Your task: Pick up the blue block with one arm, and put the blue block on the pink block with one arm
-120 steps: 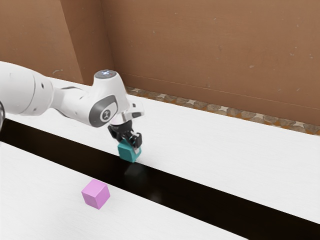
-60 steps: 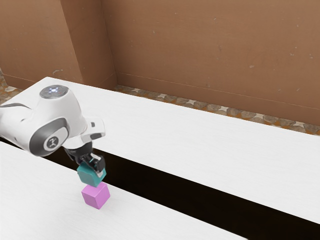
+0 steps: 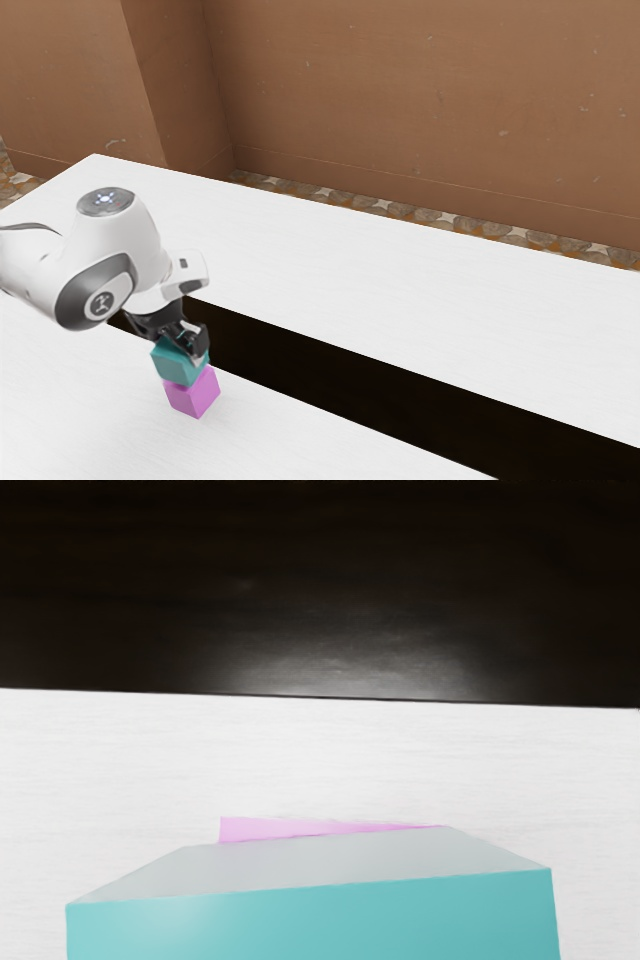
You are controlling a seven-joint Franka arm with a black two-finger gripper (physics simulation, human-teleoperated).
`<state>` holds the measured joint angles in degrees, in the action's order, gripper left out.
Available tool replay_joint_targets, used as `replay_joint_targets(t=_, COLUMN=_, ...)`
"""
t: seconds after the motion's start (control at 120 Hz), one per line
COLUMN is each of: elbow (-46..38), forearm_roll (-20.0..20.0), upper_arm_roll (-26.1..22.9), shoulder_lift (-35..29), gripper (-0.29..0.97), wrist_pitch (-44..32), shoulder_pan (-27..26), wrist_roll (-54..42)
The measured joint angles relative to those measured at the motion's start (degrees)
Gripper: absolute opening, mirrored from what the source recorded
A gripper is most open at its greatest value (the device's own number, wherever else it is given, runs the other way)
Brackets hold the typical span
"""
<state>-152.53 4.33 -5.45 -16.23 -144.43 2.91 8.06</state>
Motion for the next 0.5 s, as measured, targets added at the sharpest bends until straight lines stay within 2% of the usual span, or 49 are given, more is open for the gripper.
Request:
replay_joint_targets(t=0.217, elbow=1.37, forearm_roll=-1.01, upper_arm_roll=0.0, shoulder_lift=0.12, gripper=0.58, wrist_pitch=0.17, shoulder_pan=-0.01, wrist_roll=-0.56)
replay_joint_targets(t=0.283, elbow=11.58, forearm_roll=-1.47, upper_arm_roll=0.07, shoulder_lift=0.2, gripper=0.61, wrist_pitch=6.05, shoulder_pan=-0.01, wrist_roll=-0.66)
replay_joint_targets(t=0.333, elbow=21.49, forearm_roll=-3.92, upper_arm_roll=0.39, shoulder_lift=1.65, gripper=0.62, wrist_pitch=12.37, shoulder_pan=0.0, wrist_roll=-0.69)
replay_joint_targets(t=0.425, elbow=42.89, forearm_roll=-7.23, upper_arm_roll=1.93, shoulder_lift=9.25, gripper=0.64, wrist_pitch=24.94, shoulder_pan=-0.24, wrist_roll=-0.77)
replay_joint_targets(t=0.5, elbow=54.74, forearm_roll=-8.65, upper_arm_roll=4.24, shoulder_lift=13.44, gripper=0.65, wrist_pitch=34.74, shoulder_pan=-0.25, wrist_roll=-0.87)
